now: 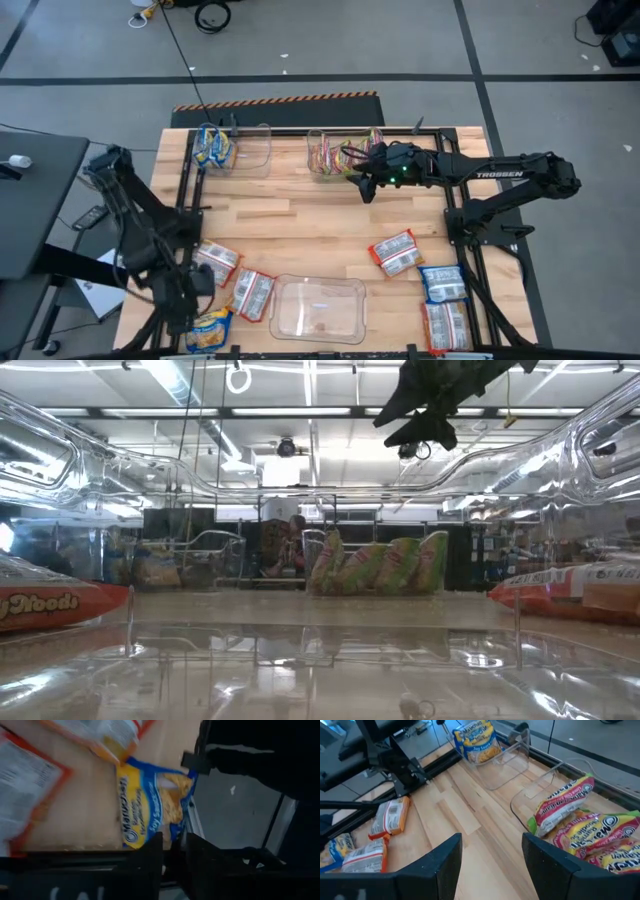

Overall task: Sort Maruchan noodles
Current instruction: Put the blue noodle pack into the top left transparent bin

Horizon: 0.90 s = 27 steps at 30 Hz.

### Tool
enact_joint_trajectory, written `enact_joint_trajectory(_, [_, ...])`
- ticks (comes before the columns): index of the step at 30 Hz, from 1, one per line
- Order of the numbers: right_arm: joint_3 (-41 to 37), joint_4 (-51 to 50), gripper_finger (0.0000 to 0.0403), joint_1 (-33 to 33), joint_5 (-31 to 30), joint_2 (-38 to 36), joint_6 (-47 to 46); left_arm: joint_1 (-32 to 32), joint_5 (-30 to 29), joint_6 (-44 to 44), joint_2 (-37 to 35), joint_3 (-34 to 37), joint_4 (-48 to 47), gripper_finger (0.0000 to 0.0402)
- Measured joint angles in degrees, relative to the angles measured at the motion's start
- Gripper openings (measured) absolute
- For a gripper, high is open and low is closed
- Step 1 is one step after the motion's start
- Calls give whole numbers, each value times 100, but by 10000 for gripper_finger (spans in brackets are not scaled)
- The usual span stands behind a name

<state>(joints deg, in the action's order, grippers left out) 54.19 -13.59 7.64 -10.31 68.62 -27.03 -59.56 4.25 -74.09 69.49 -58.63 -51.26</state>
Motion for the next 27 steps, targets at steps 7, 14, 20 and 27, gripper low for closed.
enact_joint_trajectory(7, [0,242,213,0,0,0,0,-494,-235,-366,385,1254,1992,152])
enact_joint_trajectory(14, [0,396,213,0,0,0,0,-633,-72,118,477,1854,2223,182])
enact_joint_trajectory(20, [0,505,213,0,0,0,0,-609,-220,280,481,2561,3072,185])
enact_joint_trajectory(27, [0,503,213,0,-2,0,0,-588,-444,887,513,2933,3462,173])
